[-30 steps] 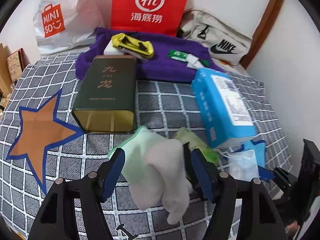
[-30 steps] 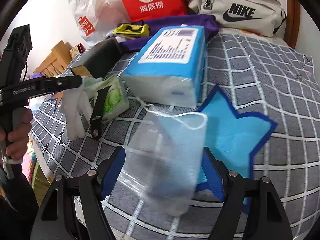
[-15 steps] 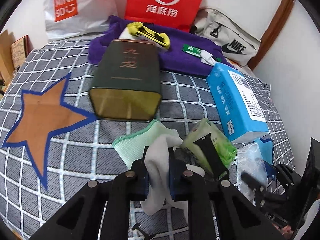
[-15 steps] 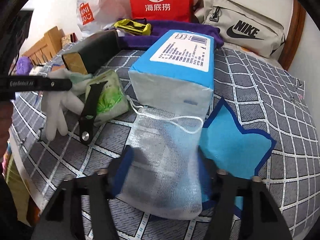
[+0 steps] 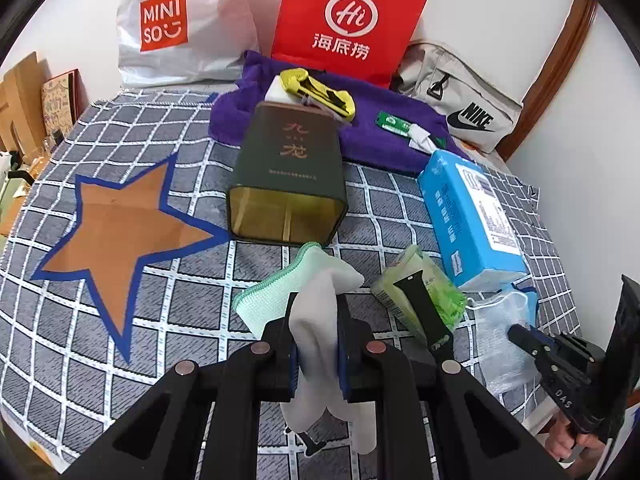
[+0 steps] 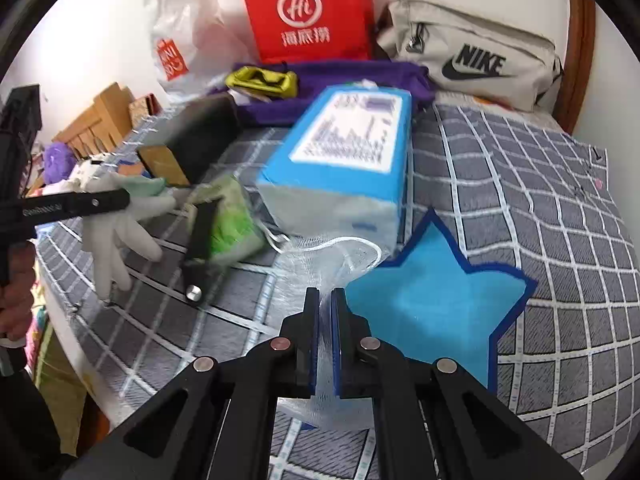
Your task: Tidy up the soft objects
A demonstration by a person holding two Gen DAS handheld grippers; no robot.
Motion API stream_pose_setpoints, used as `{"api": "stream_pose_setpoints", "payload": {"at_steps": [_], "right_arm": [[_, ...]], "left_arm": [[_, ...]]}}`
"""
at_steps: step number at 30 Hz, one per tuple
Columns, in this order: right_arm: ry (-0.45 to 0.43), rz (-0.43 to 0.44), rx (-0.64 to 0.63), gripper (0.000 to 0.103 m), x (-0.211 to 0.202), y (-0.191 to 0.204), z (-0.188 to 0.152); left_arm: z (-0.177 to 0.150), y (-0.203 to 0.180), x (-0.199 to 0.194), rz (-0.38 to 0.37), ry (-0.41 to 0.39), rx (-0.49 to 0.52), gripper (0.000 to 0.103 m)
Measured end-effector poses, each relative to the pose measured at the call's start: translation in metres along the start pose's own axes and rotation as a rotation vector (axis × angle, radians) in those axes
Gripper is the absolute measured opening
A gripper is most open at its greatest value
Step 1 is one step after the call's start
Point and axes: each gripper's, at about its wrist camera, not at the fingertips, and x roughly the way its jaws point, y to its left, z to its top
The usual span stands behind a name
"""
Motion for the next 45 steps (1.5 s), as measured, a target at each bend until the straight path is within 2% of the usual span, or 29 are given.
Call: {"api": "stream_pose_setpoints", "payload": {"at_steps": [9,15,31,45], "right_arm": [[-0.057,0.073,-0.021,0.004,-0.031,0.01,0.02],[-0.092,0.131,-0.026,0.004,-0.043,0.013,0.037],[-0.14,0.127,-0.036,0.004,-0.041,0.001,0.096],[-0.195,0.099,0.0,0.004,-0.025,-0.017,0.17]], "left_arm": [[0.01,0.002,-0.031,-0.011,-0.074,-0.017,0.014],[0.024,0.002,-0.042,-0.014,-0.096,-0.023,0.014],[0.07,-0.002,-0.052,0.005,-0.143,-0.023,0.014],[0.117,-0.008,-0.043,0.012,-0.162,-0.011,0.014]]}}
